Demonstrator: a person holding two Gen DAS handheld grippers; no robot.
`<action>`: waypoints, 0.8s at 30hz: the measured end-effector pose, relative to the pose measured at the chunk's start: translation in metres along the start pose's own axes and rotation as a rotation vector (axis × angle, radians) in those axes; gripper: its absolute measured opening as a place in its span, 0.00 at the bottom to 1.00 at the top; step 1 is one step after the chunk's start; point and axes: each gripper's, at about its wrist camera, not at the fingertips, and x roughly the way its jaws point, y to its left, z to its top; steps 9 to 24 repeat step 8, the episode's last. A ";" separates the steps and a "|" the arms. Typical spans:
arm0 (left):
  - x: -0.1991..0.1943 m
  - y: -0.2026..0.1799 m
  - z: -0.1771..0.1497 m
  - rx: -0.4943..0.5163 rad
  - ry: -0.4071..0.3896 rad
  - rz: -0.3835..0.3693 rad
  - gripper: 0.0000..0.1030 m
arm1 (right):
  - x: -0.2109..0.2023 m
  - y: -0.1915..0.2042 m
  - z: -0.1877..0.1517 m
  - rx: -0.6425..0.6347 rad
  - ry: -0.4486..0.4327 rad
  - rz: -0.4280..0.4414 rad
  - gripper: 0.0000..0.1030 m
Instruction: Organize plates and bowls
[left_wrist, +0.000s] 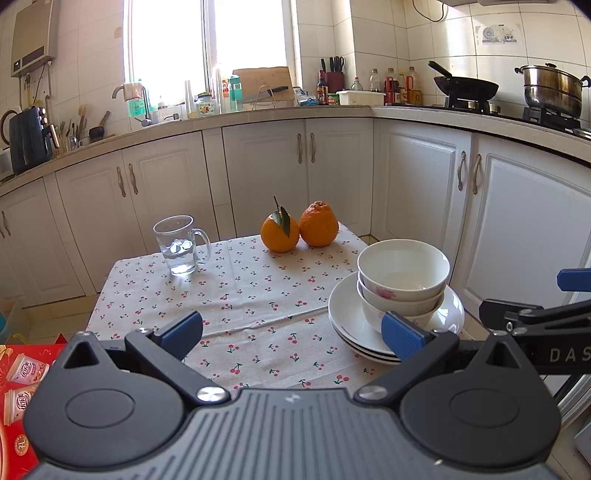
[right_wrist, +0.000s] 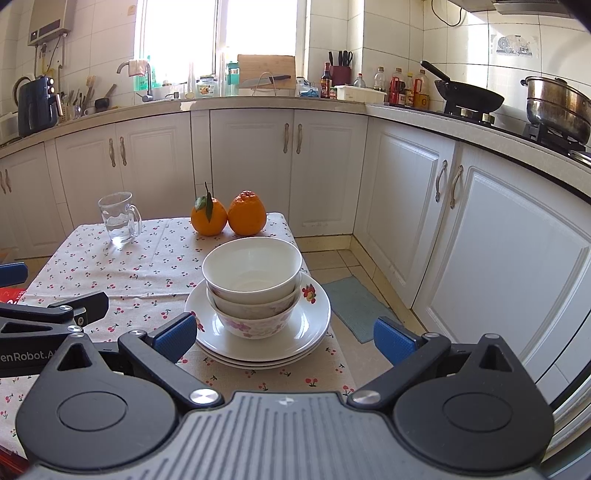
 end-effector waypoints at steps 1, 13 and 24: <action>0.000 0.000 0.000 0.000 -0.001 0.000 0.99 | 0.000 0.000 0.000 -0.001 0.000 0.000 1.00; 0.001 0.000 0.000 0.001 -0.001 -0.002 0.99 | 0.000 0.000 0.000 -0.003 -0.001 -0.002 1.00; 0.001 0.000 0.000 0.001 -0.001 -0.002 0.99 | 0.000 0.000 0.000 -0.003 -0.001 -0.002 1.00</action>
